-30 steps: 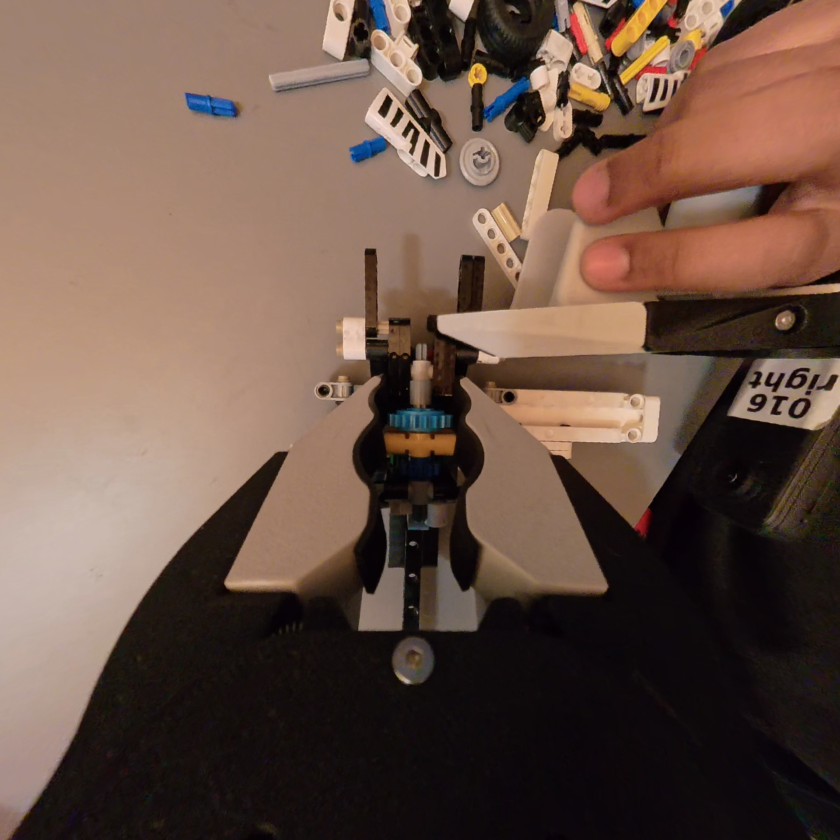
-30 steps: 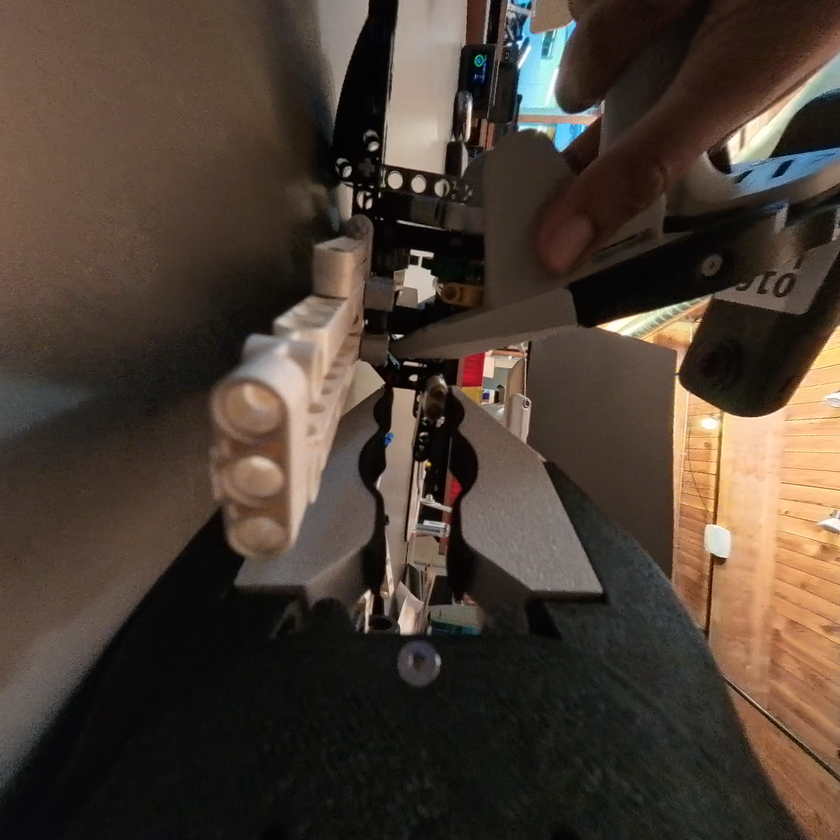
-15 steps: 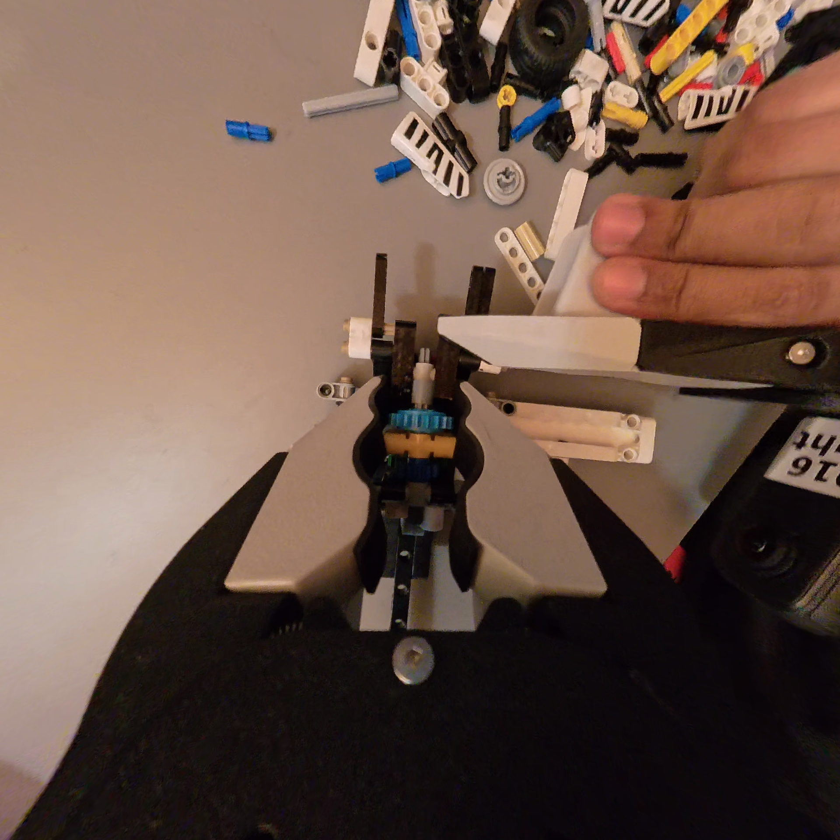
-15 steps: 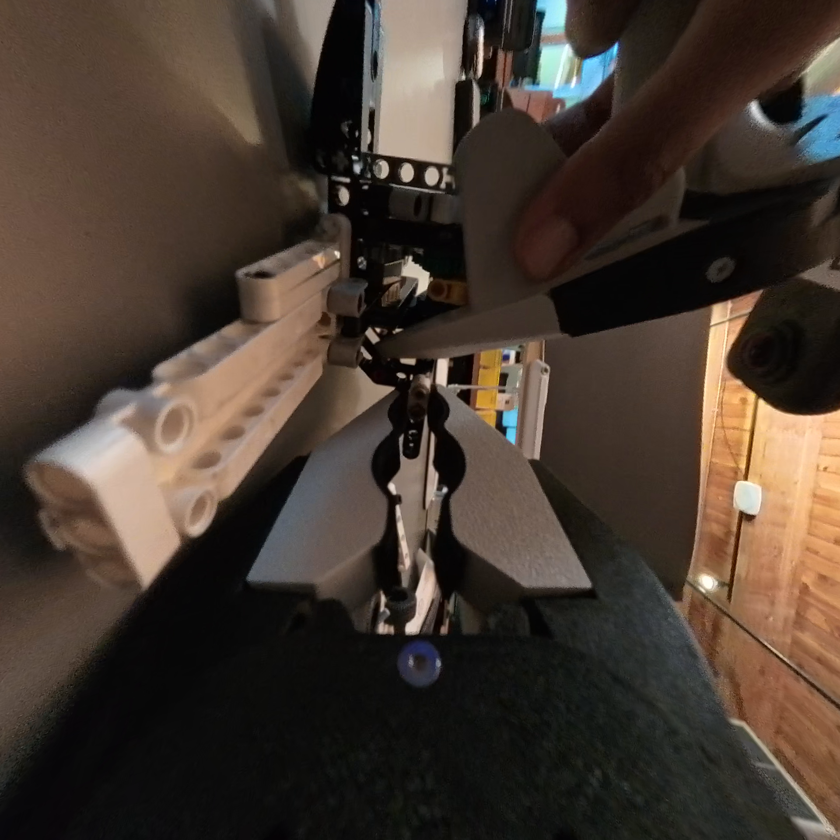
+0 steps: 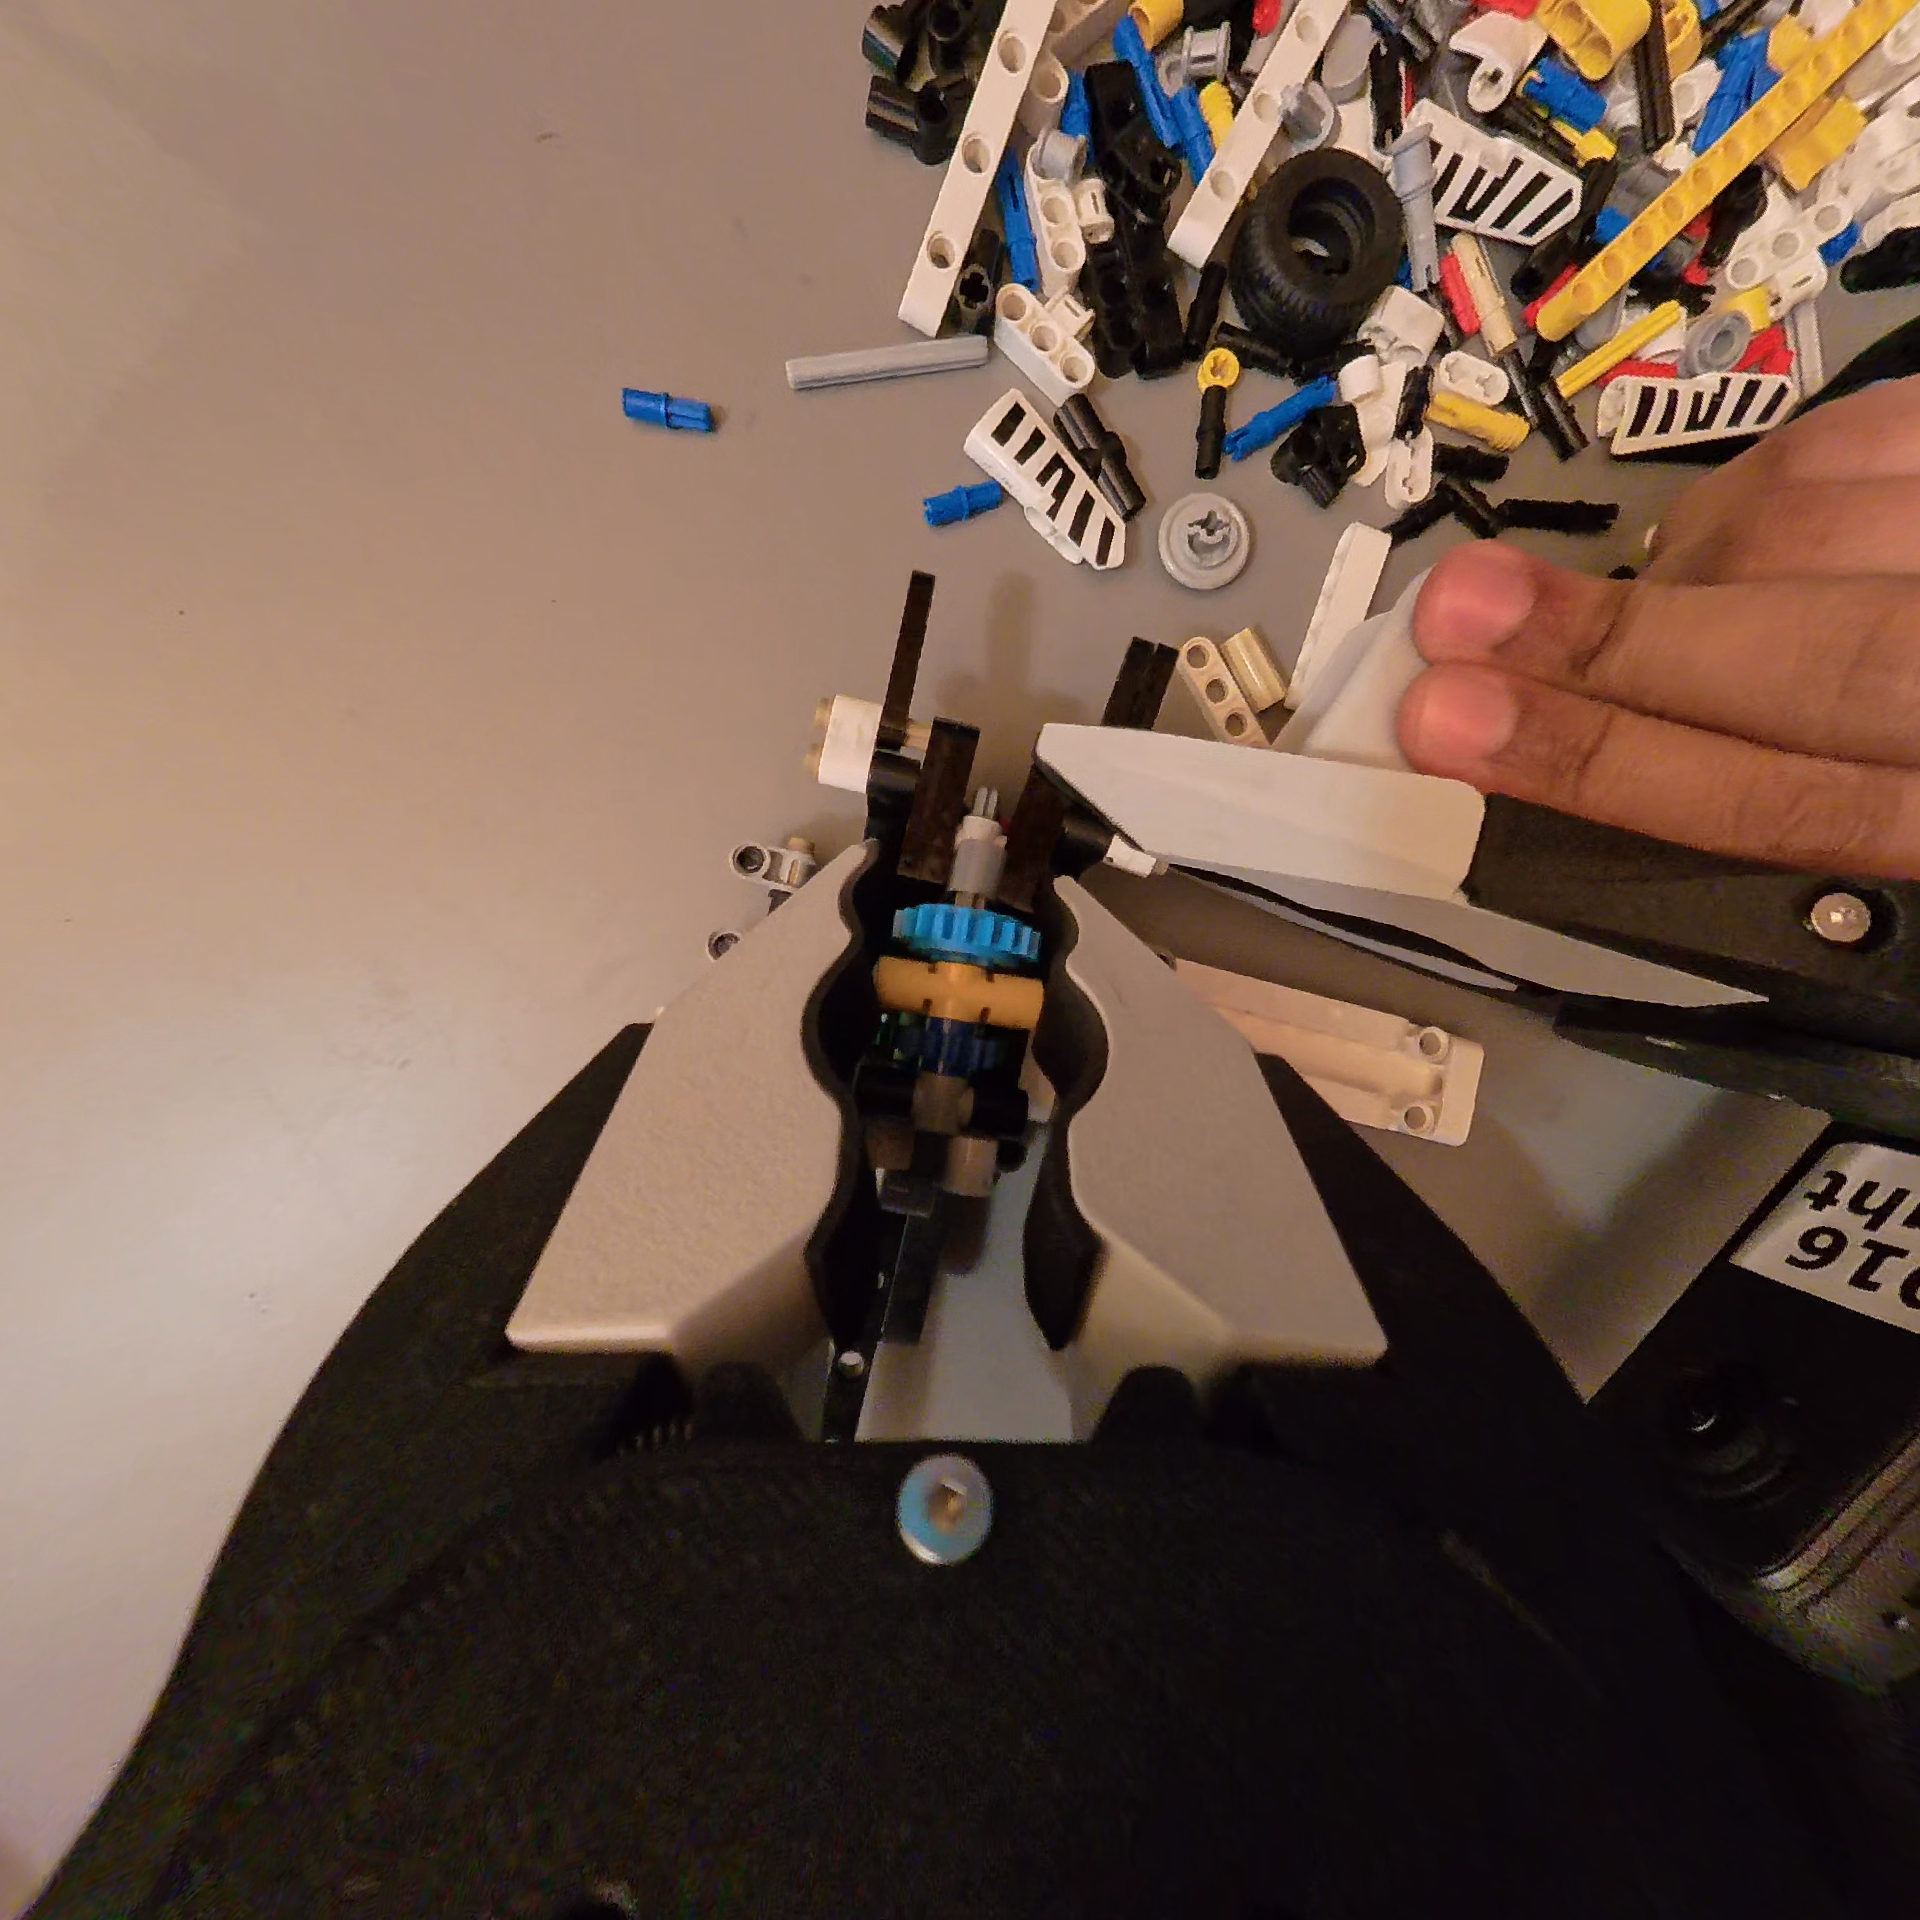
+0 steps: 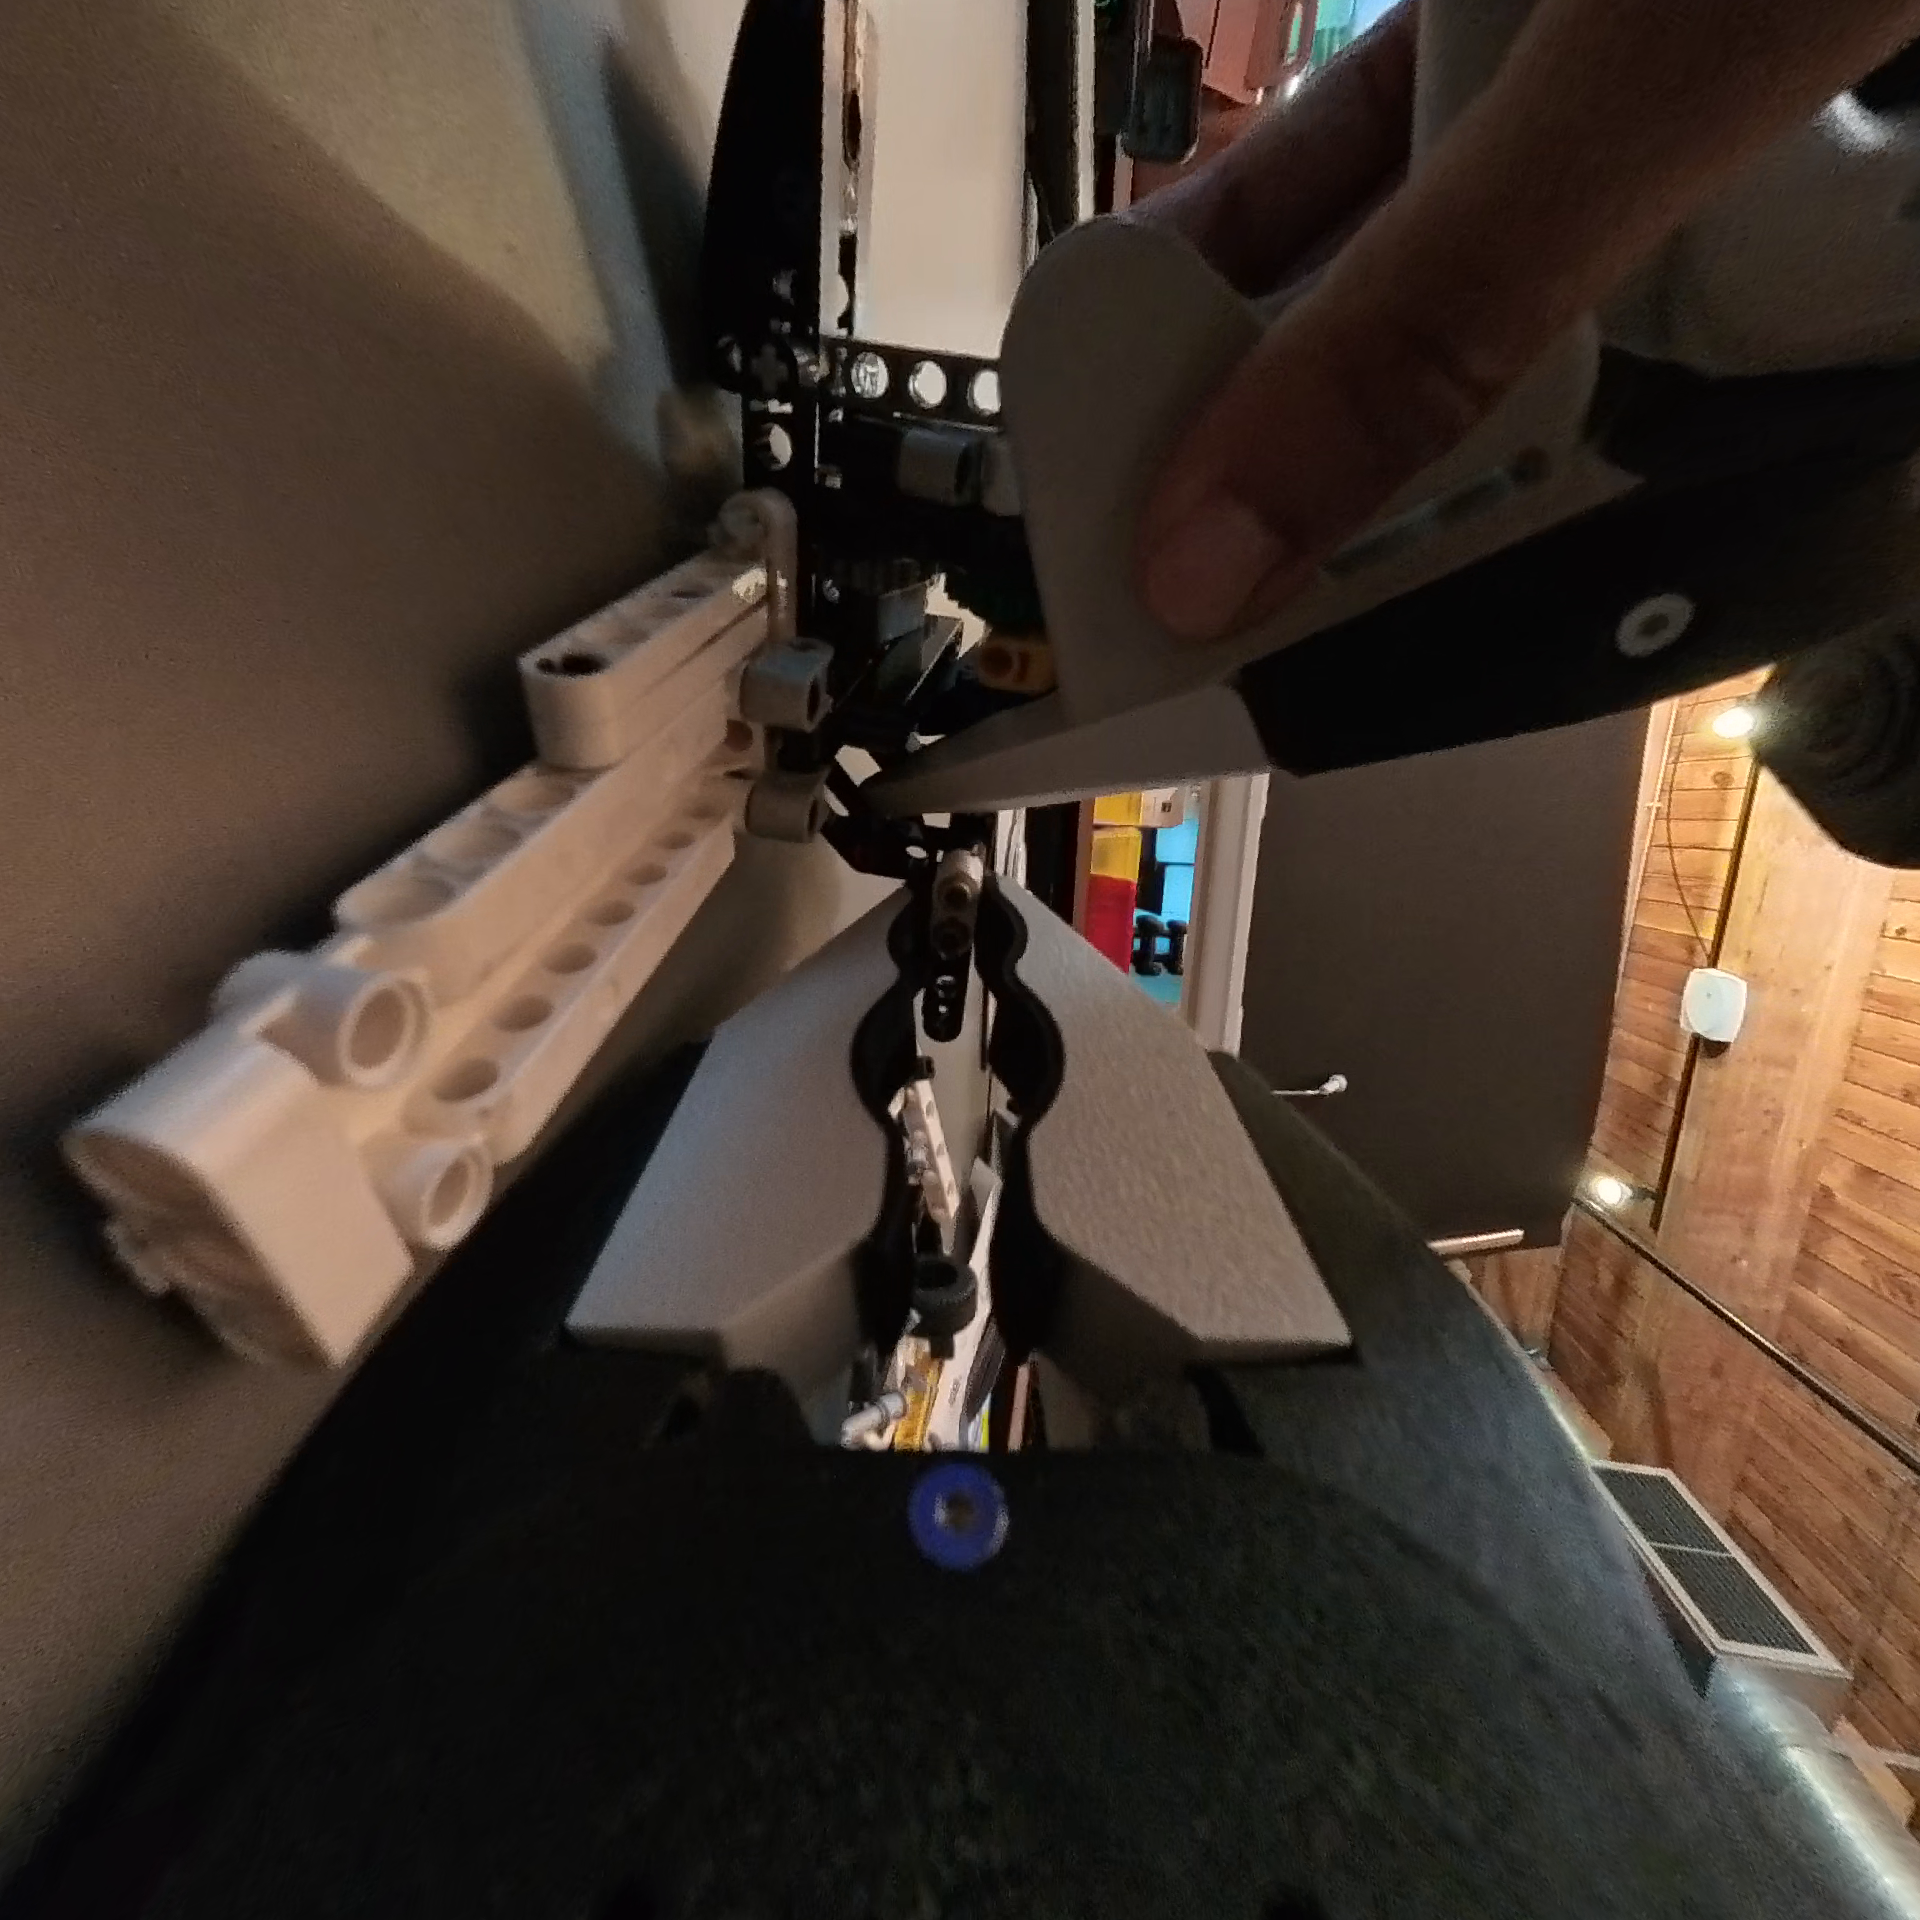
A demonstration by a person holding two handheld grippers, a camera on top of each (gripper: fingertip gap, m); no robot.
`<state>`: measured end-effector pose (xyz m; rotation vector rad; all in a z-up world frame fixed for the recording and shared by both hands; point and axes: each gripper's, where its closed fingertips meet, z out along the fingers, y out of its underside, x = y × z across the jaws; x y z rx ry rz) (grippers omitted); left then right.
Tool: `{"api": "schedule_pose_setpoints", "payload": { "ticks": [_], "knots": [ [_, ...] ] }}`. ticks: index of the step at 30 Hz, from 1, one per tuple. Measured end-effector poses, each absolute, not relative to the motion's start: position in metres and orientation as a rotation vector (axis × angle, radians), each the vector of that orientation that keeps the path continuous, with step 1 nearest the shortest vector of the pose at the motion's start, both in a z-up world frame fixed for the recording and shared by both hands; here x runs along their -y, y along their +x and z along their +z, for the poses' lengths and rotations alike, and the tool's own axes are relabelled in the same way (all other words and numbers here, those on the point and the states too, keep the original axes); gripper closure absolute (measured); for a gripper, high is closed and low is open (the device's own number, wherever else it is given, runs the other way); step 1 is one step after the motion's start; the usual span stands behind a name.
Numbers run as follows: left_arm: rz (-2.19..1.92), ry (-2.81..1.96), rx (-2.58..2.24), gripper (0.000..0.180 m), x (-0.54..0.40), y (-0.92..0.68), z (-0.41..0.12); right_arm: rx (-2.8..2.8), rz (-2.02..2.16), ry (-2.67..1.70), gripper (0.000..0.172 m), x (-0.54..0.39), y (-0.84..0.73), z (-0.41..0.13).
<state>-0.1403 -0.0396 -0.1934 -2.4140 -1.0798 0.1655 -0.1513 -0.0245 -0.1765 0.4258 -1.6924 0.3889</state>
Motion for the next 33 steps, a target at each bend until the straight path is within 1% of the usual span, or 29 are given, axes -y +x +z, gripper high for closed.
{"api": "schedule_pose_setpoints", "payload": {
  "ticks": [8,17,24,29,33],
  "knots": [
    [0.182,-2.386,1.088,0.154,0.035,-0.142,-0.193,1.699,0.382,0.367,0.166,0.018,-0.151,-0.176],
    [0.165,-2.391,1.072,0.153,0.032,-0.141,-0.193,1.693,0.425,0.396,0.166,0.014,-0.147,-0.176],
    [0.144,-2.410,1.046,0.153,0.030,-0.143,-0.193,1.685,0.536,0.409,0.165,0.010,-0.150,-0.173],
    [0.168,-2.451,1.022,0.153,0.031,-0.146,-0.195,1.655,0.644,0.436,0.161,0.015,-0.140,-0.169],
    [0.181,-2.456,1.006,0.153,0.031,-0.146,-0.195,1.699,0.681,0.418,0.164,0.016,-0.140,-0.171]
  ]
}}
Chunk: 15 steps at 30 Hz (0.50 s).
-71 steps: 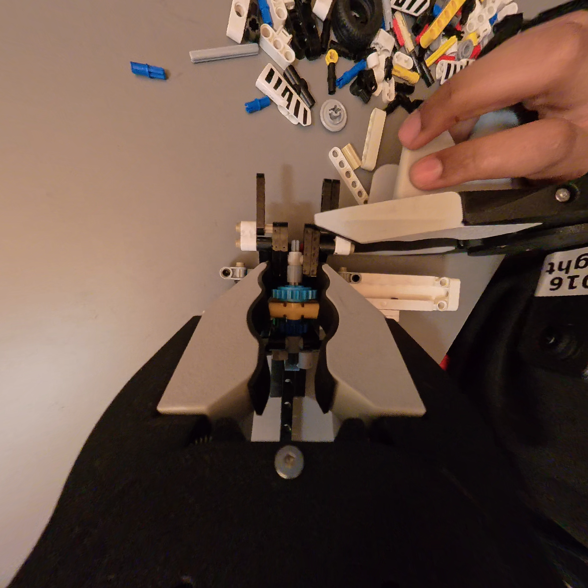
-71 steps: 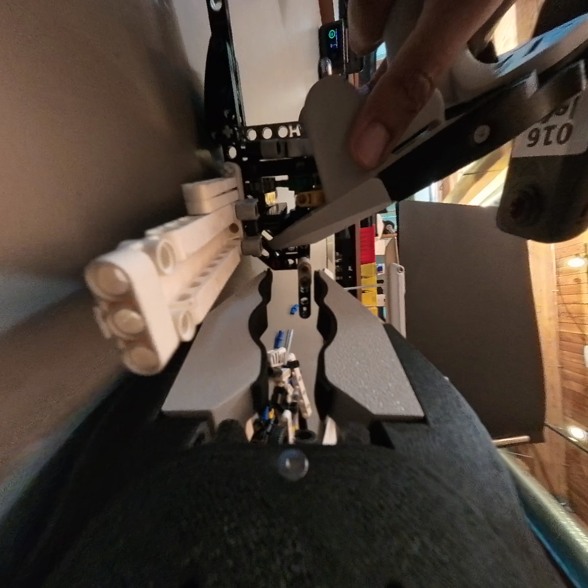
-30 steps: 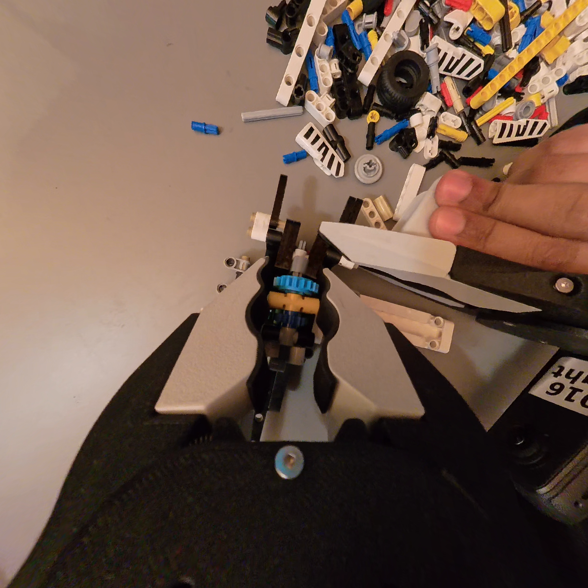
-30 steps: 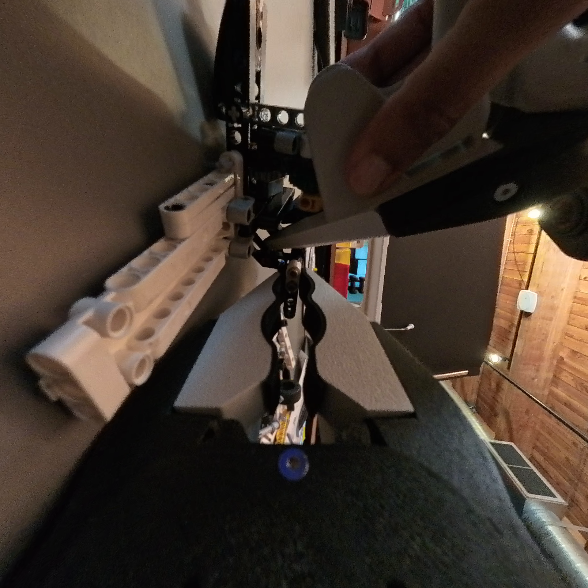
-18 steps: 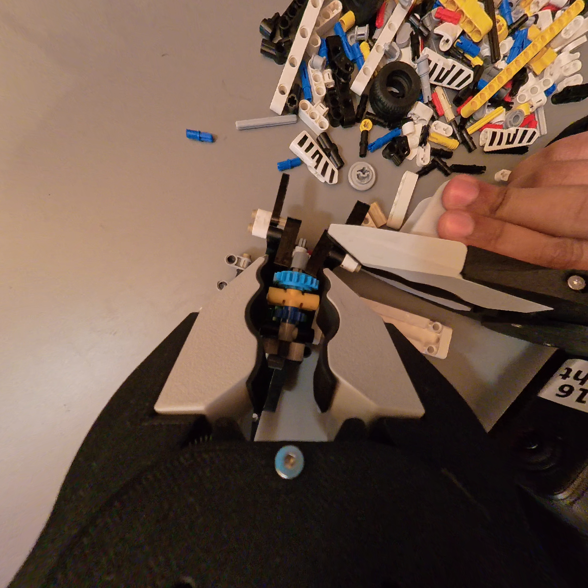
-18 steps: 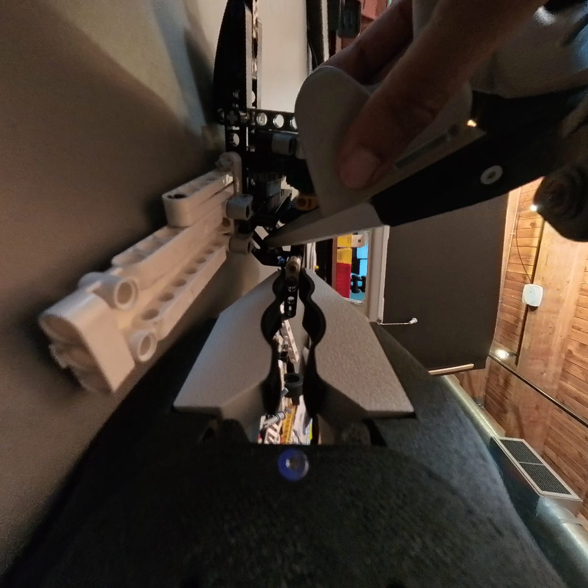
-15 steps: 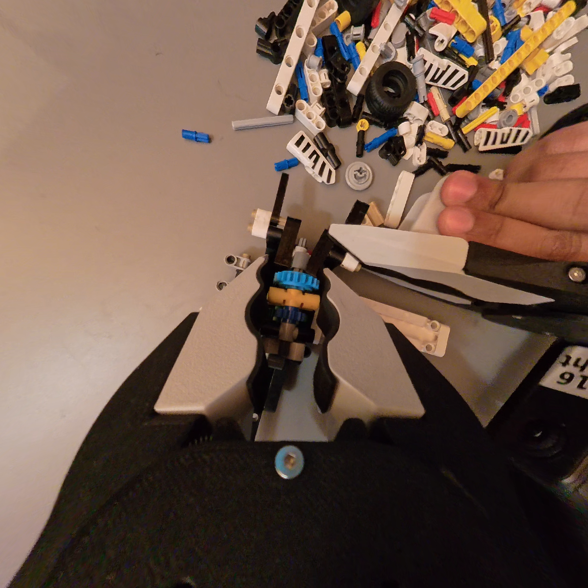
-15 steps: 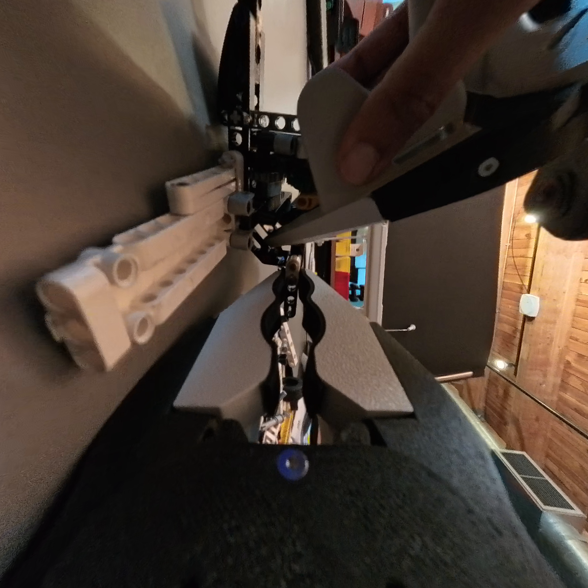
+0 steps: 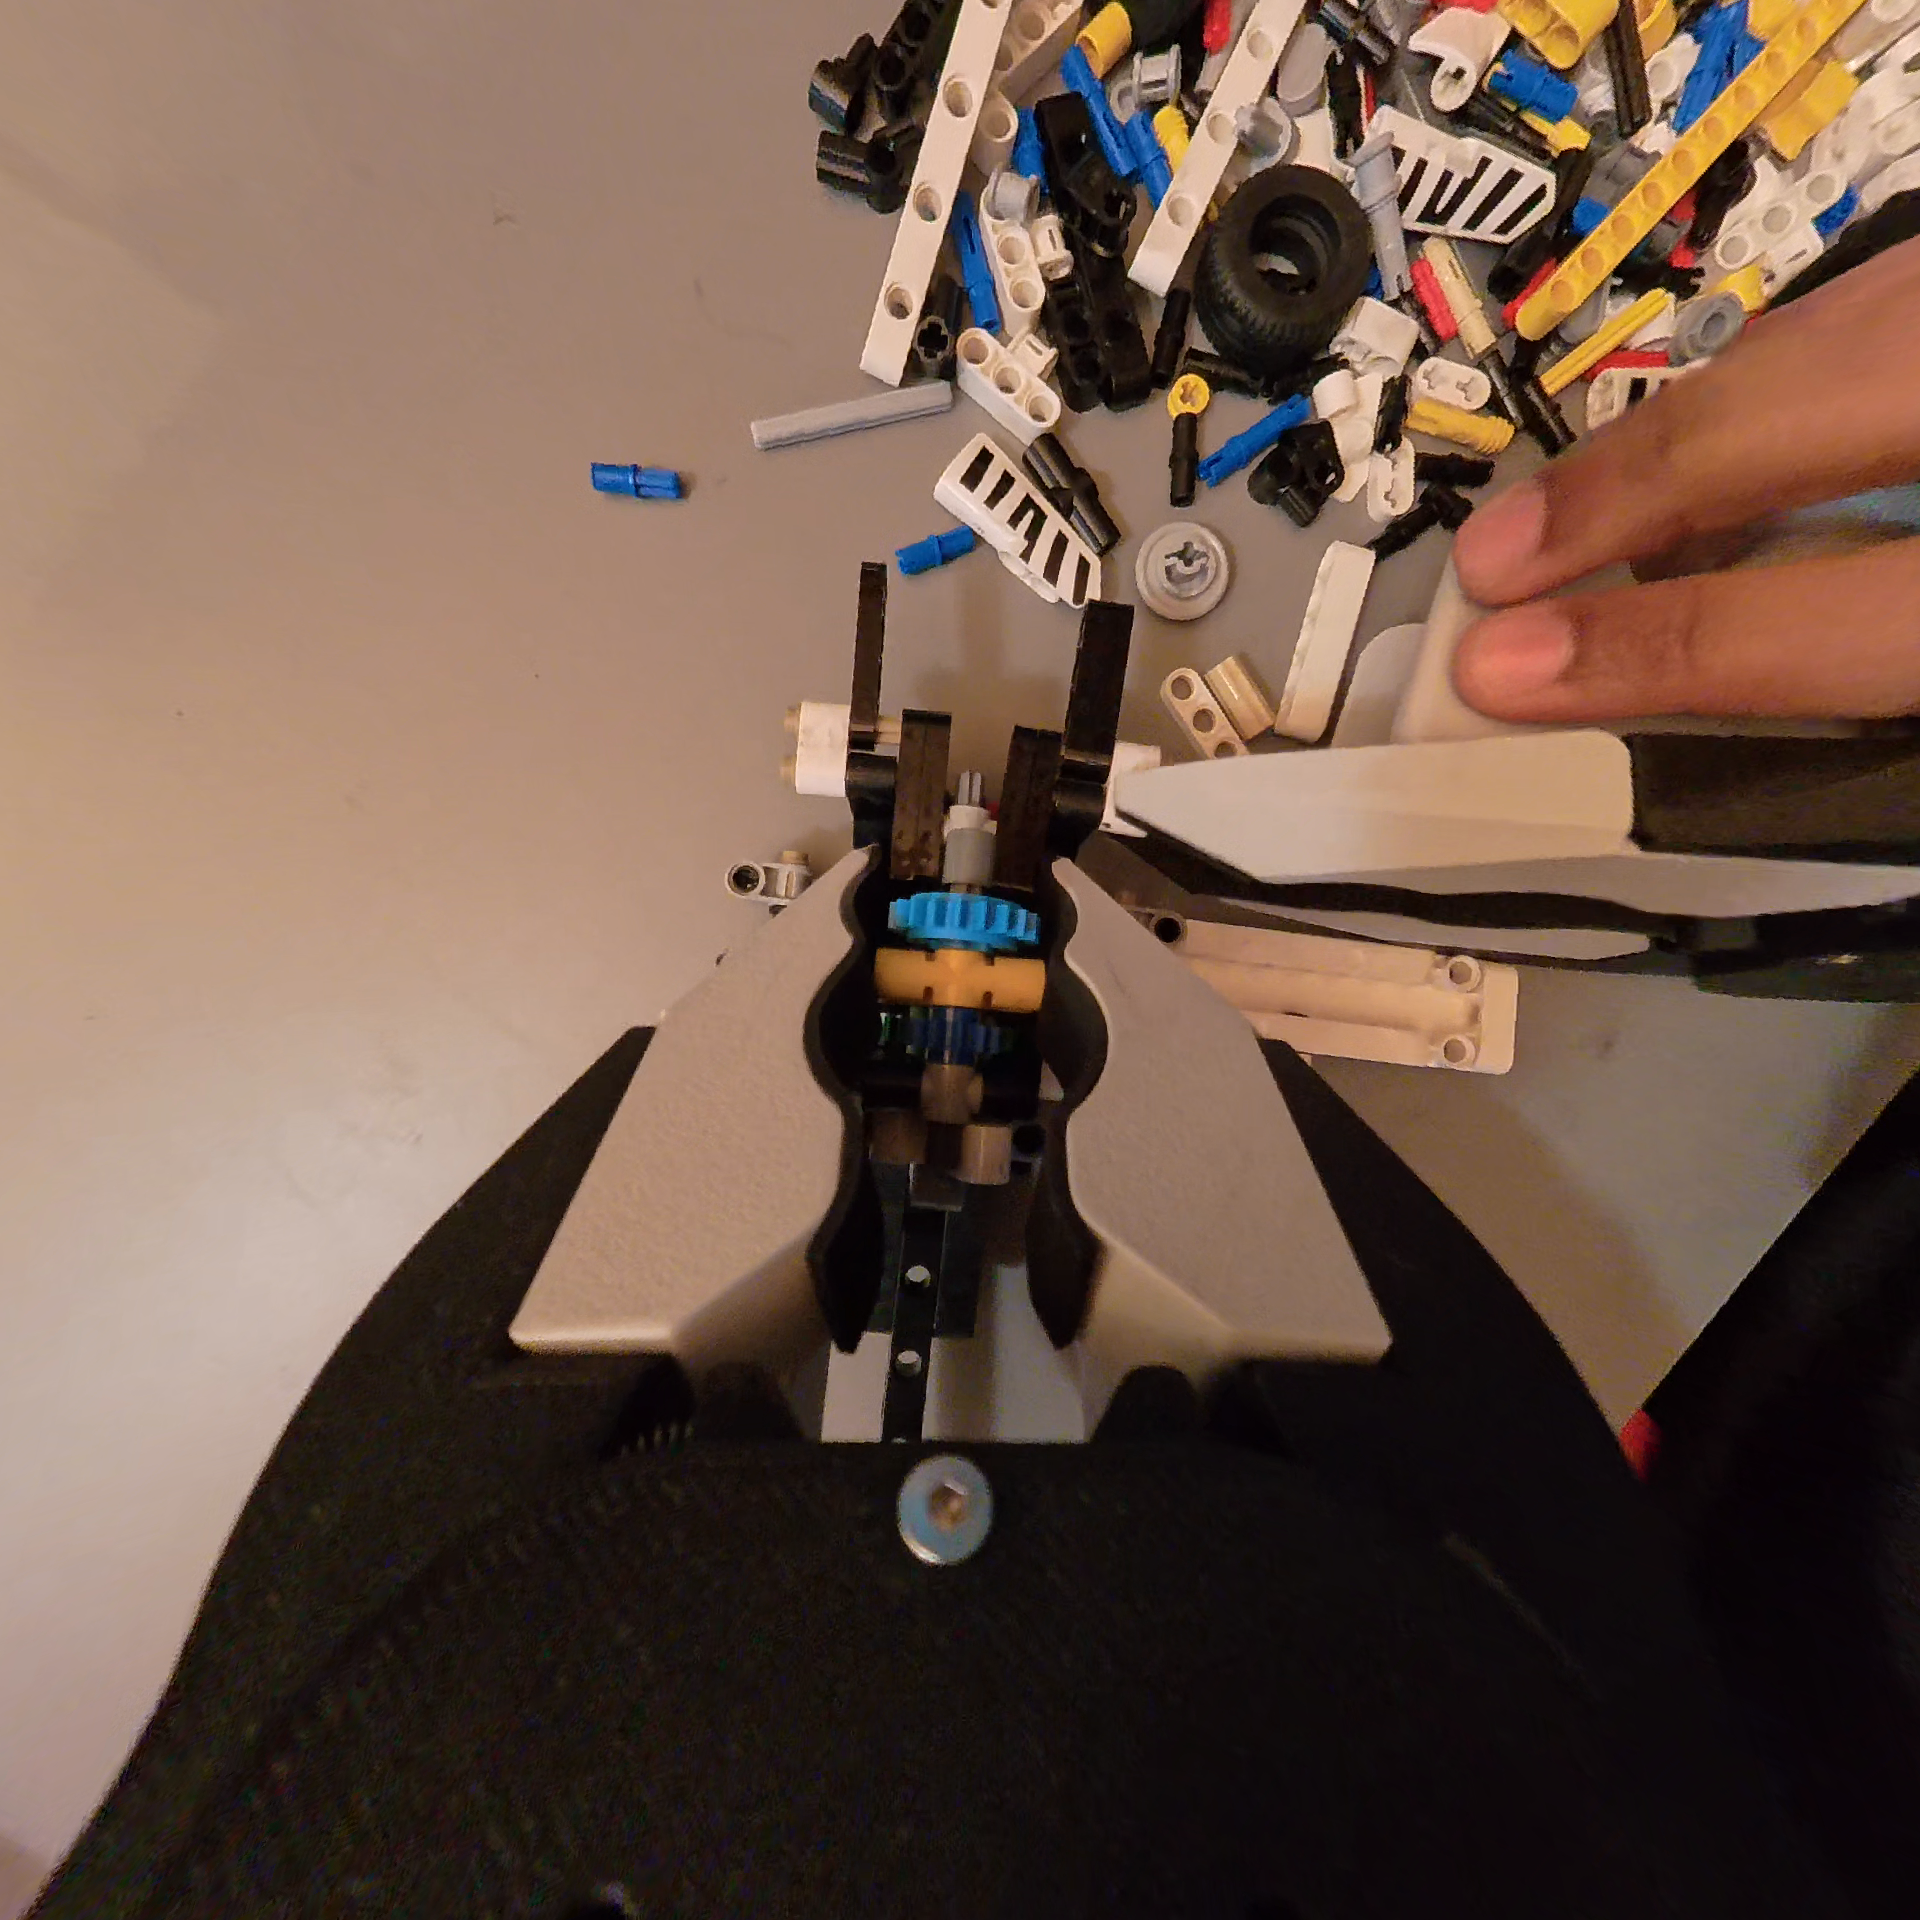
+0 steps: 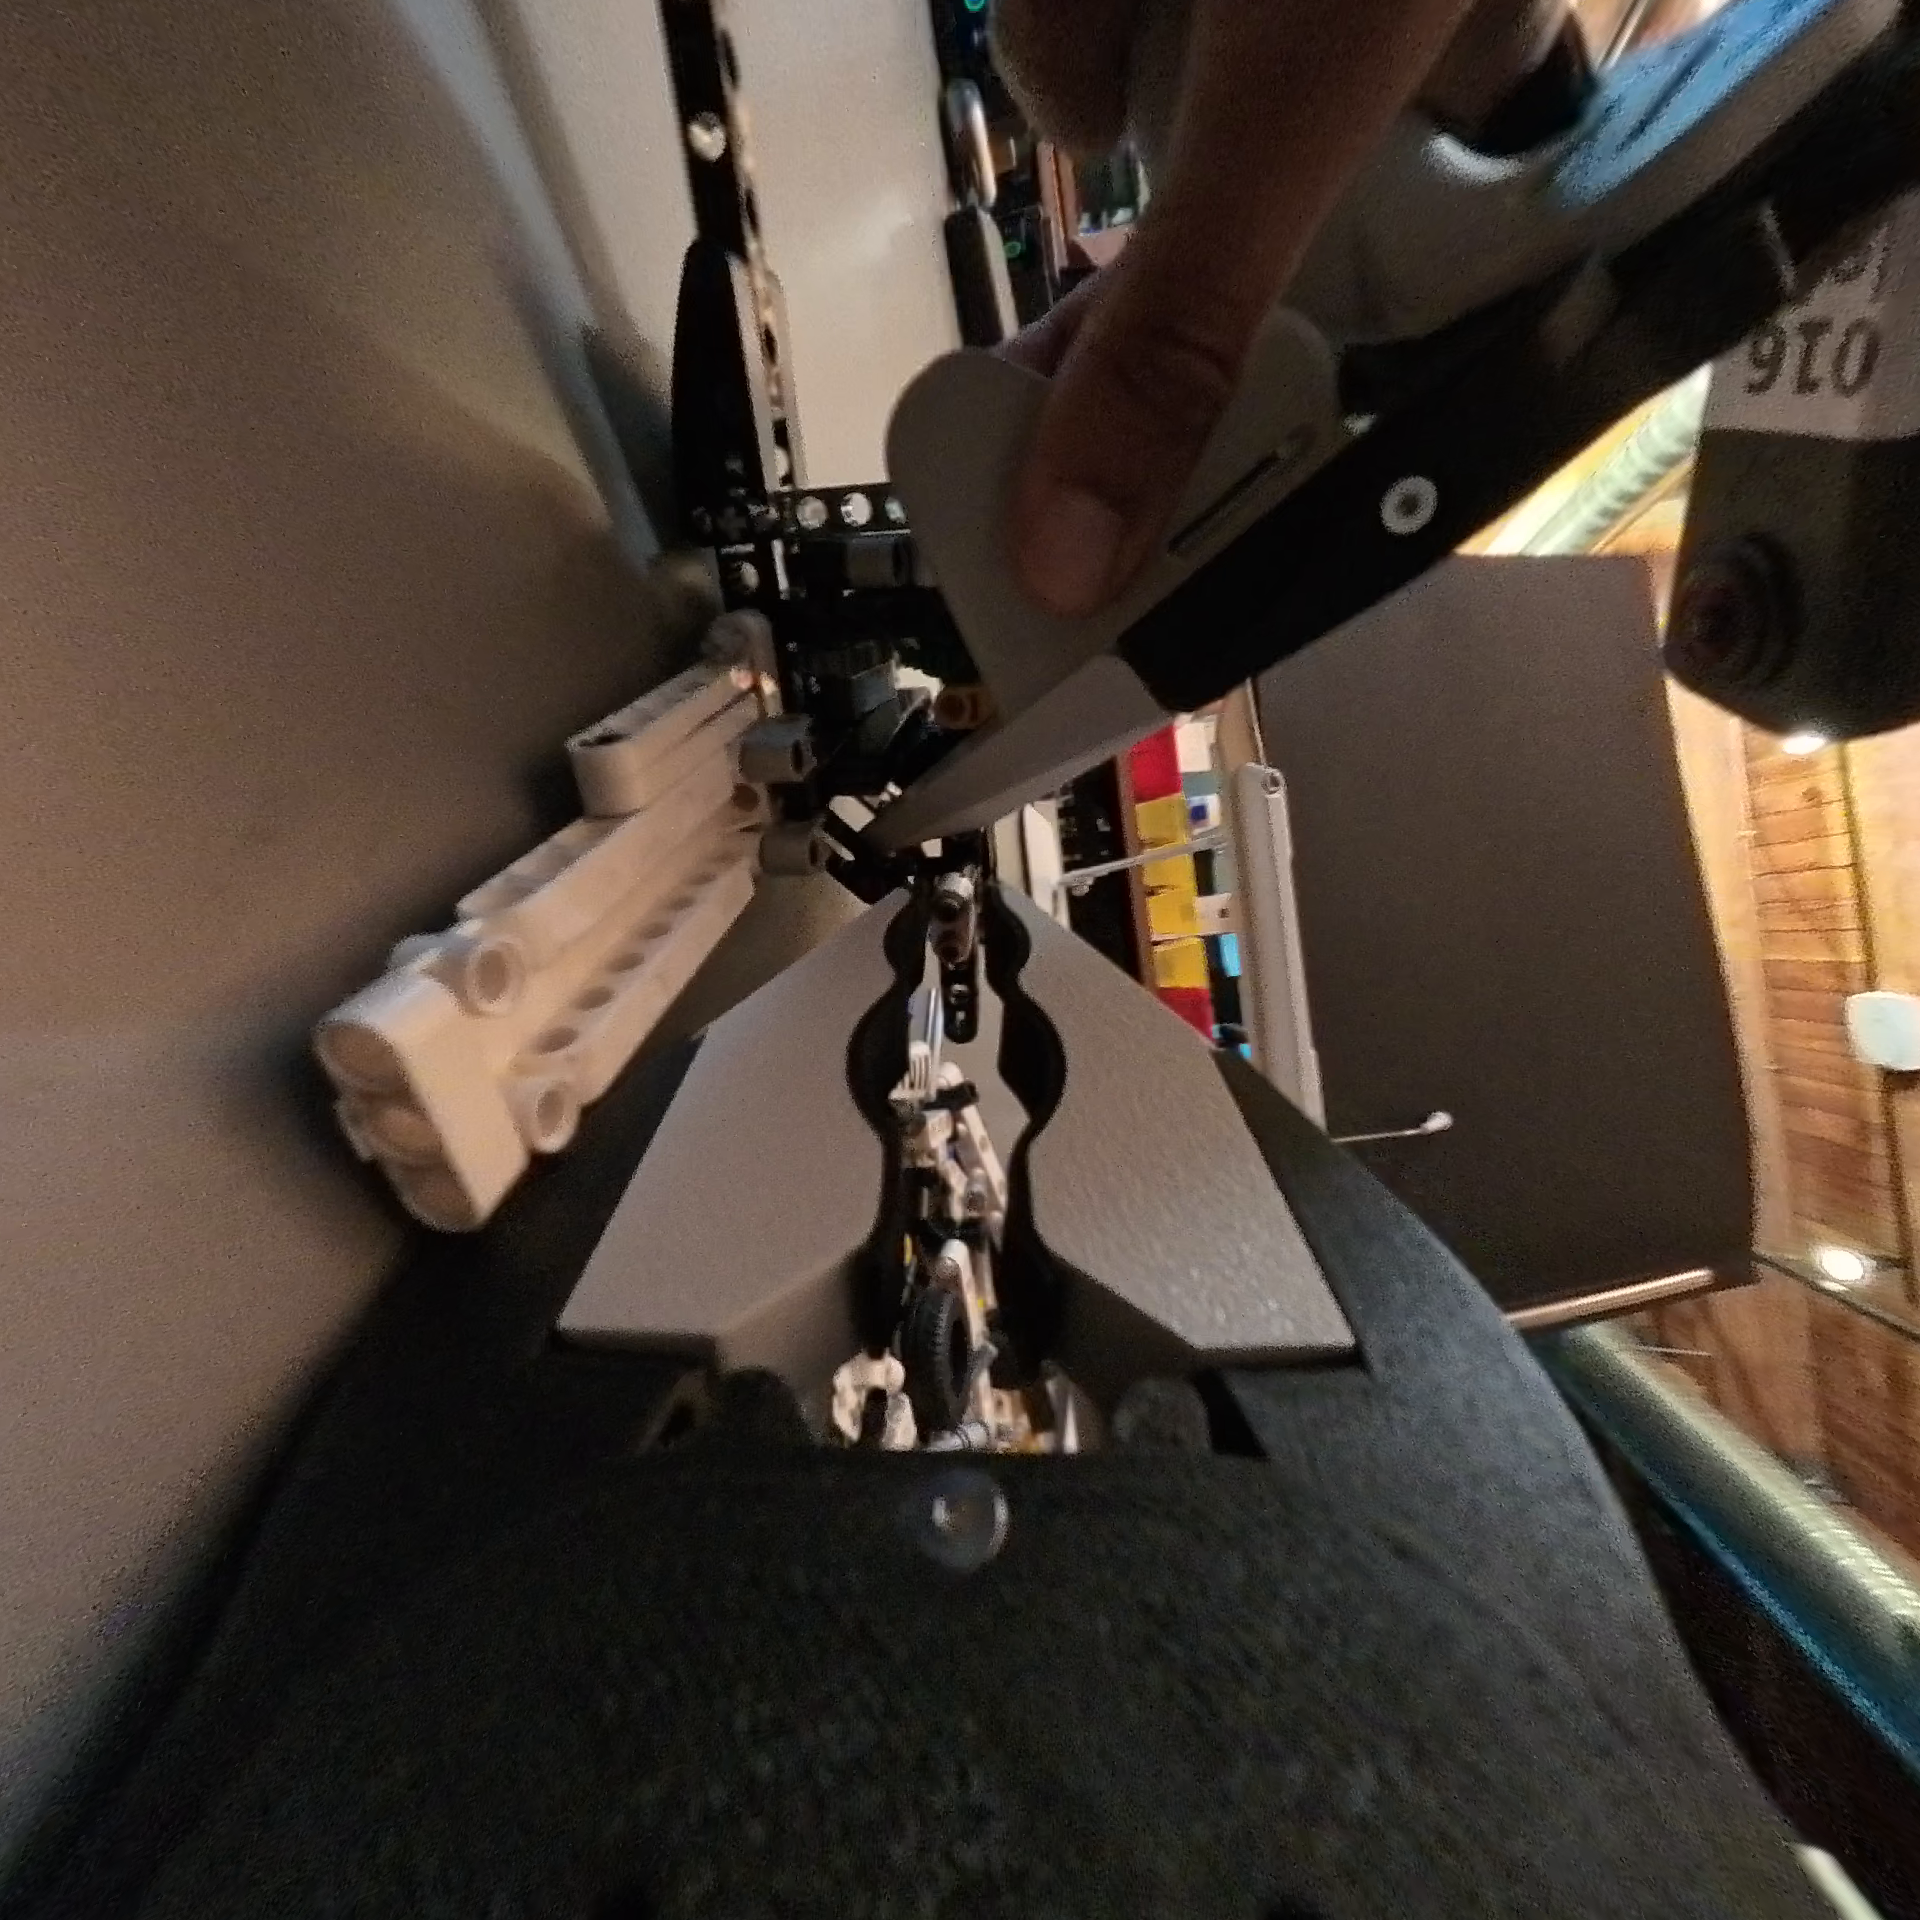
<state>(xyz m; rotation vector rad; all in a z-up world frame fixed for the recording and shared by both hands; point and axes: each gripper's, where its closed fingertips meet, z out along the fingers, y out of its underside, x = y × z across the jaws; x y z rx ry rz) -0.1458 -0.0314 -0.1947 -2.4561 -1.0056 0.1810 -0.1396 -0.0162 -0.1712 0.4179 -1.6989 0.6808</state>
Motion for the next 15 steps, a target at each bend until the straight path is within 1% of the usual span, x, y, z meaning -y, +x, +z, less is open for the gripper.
{"api": "schedule_pose_setpoints", "payload": {
  "ticks": [4,5,6,15],
  "knots": [
    [0.176,-2.460,0.993,0.153,0.0315,-0.1458,-0.1946,1.796,0.773,0.379,0.159,0.0165,-0.1428,-0.1702],
    [0.171,-2.461,0.992,0.153,0.0315,-0.1457,-0.1946,1.804,0.778,0.391,0.159,0.0169,-0.1431,-0.1707],
    [0.167,-2.462,0.992,0.153,0.0316,-0.1458,-0.1947,1.810,0.772,0.411,0.165,0.0177,-0.1428,-0.1726],
    [0.168,-2.464,0.996,0.154,0.0323,-0.1475,-0.1950,1.910,0.871,0.298,0.164,0.0180,-0.1477,-0.1742]
  ]
}}
